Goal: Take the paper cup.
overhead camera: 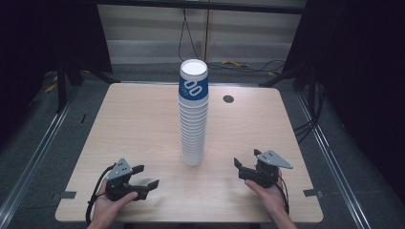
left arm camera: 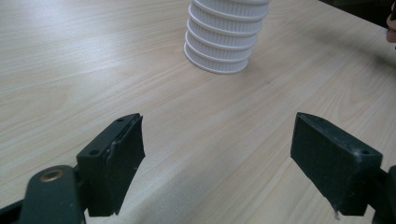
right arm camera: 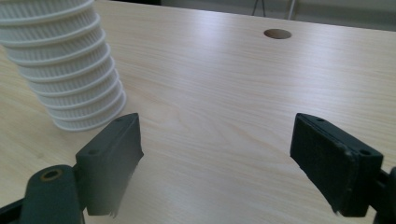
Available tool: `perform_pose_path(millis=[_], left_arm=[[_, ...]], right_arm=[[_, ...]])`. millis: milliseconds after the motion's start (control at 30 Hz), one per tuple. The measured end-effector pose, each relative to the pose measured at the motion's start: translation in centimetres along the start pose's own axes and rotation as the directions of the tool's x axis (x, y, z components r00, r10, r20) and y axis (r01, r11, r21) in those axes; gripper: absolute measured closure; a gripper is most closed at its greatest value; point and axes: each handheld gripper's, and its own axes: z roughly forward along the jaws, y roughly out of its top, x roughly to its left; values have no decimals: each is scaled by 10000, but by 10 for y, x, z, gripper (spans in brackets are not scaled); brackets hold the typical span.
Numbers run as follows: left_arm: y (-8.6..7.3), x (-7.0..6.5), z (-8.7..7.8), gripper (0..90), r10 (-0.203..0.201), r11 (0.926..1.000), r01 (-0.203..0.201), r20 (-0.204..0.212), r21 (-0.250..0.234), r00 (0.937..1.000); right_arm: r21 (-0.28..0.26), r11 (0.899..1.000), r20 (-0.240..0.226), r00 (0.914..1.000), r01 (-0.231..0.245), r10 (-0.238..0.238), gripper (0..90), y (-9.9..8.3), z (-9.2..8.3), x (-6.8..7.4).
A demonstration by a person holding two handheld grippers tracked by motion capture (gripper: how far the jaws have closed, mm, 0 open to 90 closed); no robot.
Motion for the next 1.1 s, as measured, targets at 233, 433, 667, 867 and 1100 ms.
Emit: perform_pose_path(millis=[233,433,667,867,1100], left_arm=[[1,1,2,172,-78,10000,78,-95,29,9999],[1,4,0,173,-315,9995,314,-182,-49,9993],[2,5,0,200,-299,9995,299,-133,54,9995],[1,5,0,200,-347,9994,347,76,18,9994],[2,4,-1,197,-182,9998,181,153,40,9997]], right_arm=[[138,9998,-508,9986,127,-119,178,0,0,7],[109,9990,-661,9969,430,-422,202,5,-3,11],[-156,9964,-830,9929,837,-847,203,12,-9,12],[-77,9976,-1308,9890,693,-697,203,22,-12,13],[113,9976,-1758,9823,679,-649,210,36,-16,16]])
